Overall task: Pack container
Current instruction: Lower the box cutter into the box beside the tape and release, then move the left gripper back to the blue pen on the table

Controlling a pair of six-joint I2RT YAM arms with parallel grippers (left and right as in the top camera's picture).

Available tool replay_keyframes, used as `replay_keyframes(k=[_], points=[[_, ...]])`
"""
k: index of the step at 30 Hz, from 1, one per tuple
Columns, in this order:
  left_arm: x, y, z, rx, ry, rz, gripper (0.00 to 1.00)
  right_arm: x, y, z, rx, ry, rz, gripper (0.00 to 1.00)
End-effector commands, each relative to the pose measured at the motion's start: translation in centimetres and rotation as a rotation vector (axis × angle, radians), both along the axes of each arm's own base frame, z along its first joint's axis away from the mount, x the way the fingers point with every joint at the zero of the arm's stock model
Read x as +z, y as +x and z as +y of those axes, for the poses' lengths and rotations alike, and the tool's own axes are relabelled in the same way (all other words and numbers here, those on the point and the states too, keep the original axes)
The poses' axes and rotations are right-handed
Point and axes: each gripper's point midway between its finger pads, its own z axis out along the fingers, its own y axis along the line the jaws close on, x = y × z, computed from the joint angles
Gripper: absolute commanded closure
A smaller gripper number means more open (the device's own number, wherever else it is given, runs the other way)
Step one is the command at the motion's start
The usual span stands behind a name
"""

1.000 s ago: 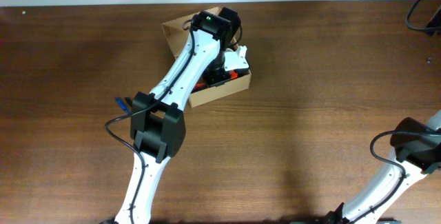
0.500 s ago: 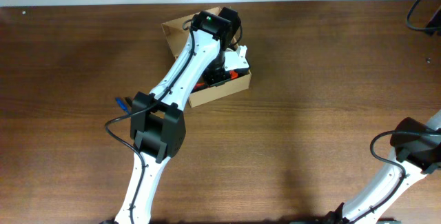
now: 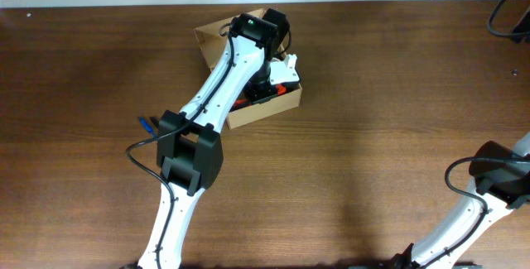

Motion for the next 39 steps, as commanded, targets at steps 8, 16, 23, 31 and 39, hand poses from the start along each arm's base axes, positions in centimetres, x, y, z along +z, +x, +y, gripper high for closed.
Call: replay_keyframes(k=[8, 16, 23, 31, 39], points=[[-0.3, 0.3, -0.4, 0.02, -0.02, -0.008, 0.61, 0.5, -0.1, 0.4, 0.0, 0.003, -0.011, 0.01], [1.6, 2.0, 2.7, 0.16, 0.145, -0.13, 0.7, 0.5, -0.1, 0.4, 0.0, 0.003, -0.011, 0.01], [10.5, 4.0, 7.2, 0.399, 0.168, -0.385, 0.5, 0.5, -0.1, 0.4, 0.0, 0.003, -0.011, 0.01], [26.5, 1.0, 16.0, 0.712, -0.046, -0.712, 0.31, 0.5, -0.1, 0.4, 0.0, 0.003, -0.011, 0.01], [26.3, -5.5, 27.0, 1.207, -0.181, -0.504, 0.23, 0.5, -0.1, 0.4, 0.0, 0.003, -0.011, 0.01]])
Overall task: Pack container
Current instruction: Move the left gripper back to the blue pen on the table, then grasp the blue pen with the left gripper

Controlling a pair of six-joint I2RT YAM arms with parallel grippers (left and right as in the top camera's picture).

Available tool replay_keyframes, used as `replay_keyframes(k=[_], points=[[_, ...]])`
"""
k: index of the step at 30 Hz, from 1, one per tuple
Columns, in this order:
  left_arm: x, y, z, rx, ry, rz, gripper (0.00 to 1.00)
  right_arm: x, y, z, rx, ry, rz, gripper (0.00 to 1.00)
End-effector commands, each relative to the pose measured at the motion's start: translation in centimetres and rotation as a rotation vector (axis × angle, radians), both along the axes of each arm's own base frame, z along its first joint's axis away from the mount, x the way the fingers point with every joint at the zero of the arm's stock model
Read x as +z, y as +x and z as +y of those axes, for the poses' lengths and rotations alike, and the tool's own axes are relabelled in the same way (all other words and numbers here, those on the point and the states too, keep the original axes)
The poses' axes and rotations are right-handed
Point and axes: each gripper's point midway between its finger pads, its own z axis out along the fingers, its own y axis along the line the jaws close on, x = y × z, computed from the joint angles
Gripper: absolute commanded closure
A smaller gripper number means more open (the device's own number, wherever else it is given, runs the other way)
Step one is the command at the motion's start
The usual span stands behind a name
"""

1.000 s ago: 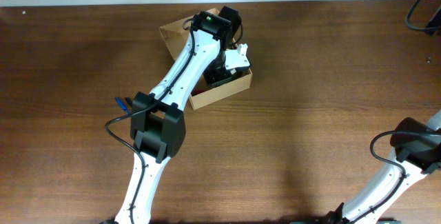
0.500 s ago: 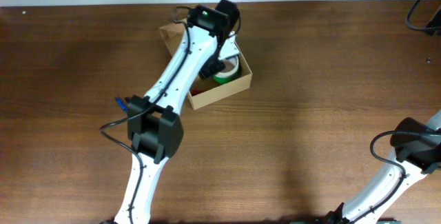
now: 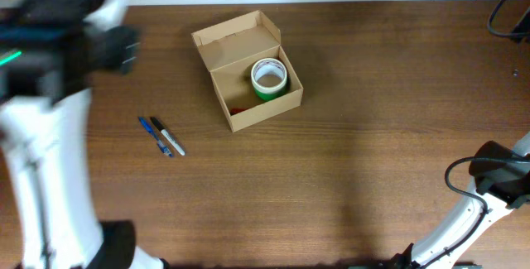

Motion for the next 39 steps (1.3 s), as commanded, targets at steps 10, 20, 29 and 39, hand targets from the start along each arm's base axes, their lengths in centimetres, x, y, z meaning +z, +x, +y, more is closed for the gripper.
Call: replay_keyframes(k=[10, 20, 29, 39], points=[[-21.2, 1.1, 4.1, 0.458, -0.498, 0.383, 0.54, 0.5, -0.1, 0.4, 0.0, 0.003, -0.011, 0.01], [-34.7, -1.0, 2.9, 0.56, -0.501, 0.427, 0.52, 0.5, -0.1, 0.4, 0.0, 0.003, -0.011, 0.01], [-38.7, -1.7, 1.7, 0.641, -0.541, 0.369, 0.47, 0.5, -0.1, 0.4, 0.0, 0.003, -0.011, 0.01], [-38.7, -1.3, 1.3, 0.702, -0.573, 0.343, 0.46, 0.5, -0.1, 0.4, 0.0, 0.003, -0.011, 0.01]])
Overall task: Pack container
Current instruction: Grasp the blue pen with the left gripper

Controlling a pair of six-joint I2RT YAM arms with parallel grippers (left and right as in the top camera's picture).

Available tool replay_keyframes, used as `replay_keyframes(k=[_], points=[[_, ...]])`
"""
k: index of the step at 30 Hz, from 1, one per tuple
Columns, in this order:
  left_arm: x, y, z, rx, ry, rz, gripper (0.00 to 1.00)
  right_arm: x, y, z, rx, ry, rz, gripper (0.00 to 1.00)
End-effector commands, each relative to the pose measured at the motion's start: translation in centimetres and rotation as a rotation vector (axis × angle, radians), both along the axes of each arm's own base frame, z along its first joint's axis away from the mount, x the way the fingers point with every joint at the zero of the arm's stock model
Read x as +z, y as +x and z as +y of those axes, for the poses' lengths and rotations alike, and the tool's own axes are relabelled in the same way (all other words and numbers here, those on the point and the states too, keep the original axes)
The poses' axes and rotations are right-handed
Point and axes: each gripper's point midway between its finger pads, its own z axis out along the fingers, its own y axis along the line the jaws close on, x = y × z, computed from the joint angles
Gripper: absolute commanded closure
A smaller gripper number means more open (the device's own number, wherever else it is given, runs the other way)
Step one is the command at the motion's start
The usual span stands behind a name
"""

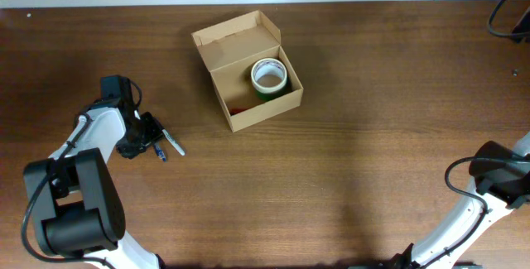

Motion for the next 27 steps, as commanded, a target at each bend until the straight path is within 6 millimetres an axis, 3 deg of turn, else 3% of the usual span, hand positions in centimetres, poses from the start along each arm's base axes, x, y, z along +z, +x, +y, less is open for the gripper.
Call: replay_keyframes(k=[1, 3, 5, 6, 11, 15, 21, 27], points=[[0.1, -0.1, -0.6, 0.043, -0.015, -0.006, 0.46, 0.5, -0.1, 0.4, 0.001, 0.003, -0.011, 0.01], [0.1, -0.1, -0.6, 0.043, -0.014, -0.007, 0.5, 0.5, -0.1, 0.4, 0.001, 0.003, -0.011, 0.01], [0.0, -0.1, -0.6, 0.043, -0.015, -0.002, 0.7, 0.5, -0.1, 0.4, 0.001, 0.003, -0.011, 0.01], [-0.1, -0.2, -0.6, 0.043, -0.016, 0.001, 0.75, 0.5, -0.1, 0.4, 0.001, 0.003, -0.011, 0.01], [-0.9, -0.7, -0.7, 0.046, -0.022, 0.034, 0.8, 0.5, -0.1, 0.4, 0.001, 0.003, -0.011, 0.01], [-1.8, -1.1, -0.8, 0.054, -0.028, 0.064, 0.98, 0.5, -0.1, 0.4, 0.001, 0.003, -0.011, 0.01], [-1.0, 0.1, -0.5, -0.025, -0.008, 0.034, 0.98, 0.5, -0.1, 0.4, 0.001, 0.003, -0.011, 0.01], [1.8, 1.6, -0.2, -0.087, 0.002, 0.03, 0.98, 0.5, -0.1, 0.4, 0.001, 0.003, -0.011, 0.01]])
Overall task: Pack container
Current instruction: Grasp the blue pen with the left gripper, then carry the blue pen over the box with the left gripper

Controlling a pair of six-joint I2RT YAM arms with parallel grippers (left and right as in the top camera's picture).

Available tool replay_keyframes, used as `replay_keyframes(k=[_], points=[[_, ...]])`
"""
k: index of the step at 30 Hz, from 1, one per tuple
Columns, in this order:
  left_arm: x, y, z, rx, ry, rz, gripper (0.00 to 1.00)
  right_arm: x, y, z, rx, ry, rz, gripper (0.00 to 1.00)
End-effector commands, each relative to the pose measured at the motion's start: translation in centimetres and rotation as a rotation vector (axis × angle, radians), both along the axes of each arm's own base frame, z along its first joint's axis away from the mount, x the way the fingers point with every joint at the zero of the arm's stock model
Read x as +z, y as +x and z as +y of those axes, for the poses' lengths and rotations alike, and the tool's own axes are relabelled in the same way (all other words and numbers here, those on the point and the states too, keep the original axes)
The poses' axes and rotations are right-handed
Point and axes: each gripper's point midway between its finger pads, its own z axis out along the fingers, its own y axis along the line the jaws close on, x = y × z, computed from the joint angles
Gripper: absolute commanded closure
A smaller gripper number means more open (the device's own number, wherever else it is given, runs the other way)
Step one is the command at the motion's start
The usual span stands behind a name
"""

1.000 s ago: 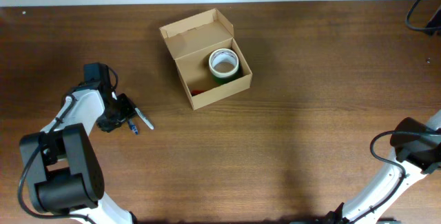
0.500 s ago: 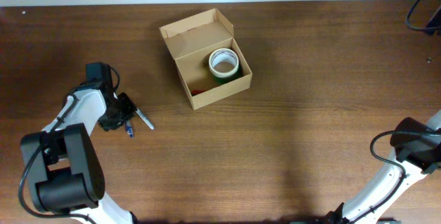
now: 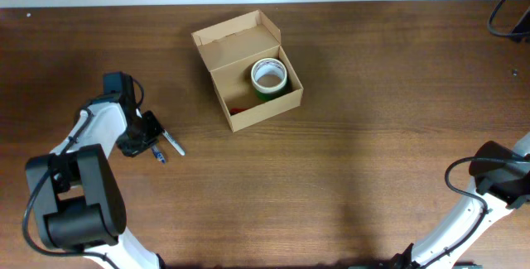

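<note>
An open cardboard box stands at the back middle of the table, its lid flap folded back. Inside it sits a green tape roll, with something red in the near left corner. A blue pen and a black-and-white marker lie side by side left of the box. My left gripper is down over their upper ends and covers them; how its jaws stand is hidden. My right gripper is out of frame.
The right arm is folded at the table's lower right edge. A black cable loops at the far right corner. Bare wooden tabletop lies between the box and the right arm.
The left wrist has shifted very slightly toward the box while staying over the pens. The pens, the box and the right arm look unchanged.
My left gripper was first reaching into the box, over its contents. Then the arm was blurred at the far left, and the green tape roll showed in the box. After that the gripper was down on the two pens, where it stays now.
</note>
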Motion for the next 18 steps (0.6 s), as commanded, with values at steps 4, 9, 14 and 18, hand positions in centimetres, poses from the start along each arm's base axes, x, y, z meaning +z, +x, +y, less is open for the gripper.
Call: replay_keyframes(k=[4, 9, 14, 18], points=[[6.0, 4.8, 0.9, -0.213, 0.054, -0.101, 0.98, 0.5, -0.1, 0.4, 0.0, 0.003, -0.011, 0.01], [14.4, 8.9, 1.4, -0.404, 0.122, -0.239, 0.98, 0.5, -0.1, 0.4, 0.001, 0.003, -0.011, 0.01], [24.4, 11.4, -1.1, -0.659, 0.115, -0.469, 0.96, 0.5, -0.1, 0.4, 0.0, 0.003, -0.011, 0.01], [31.0, 11.2, -4.9, -0.915, 0.157, -0.619, 0.93, 0.5, -0.1, 0.4, 0.0, 0.003, -0.011, 0.01]])
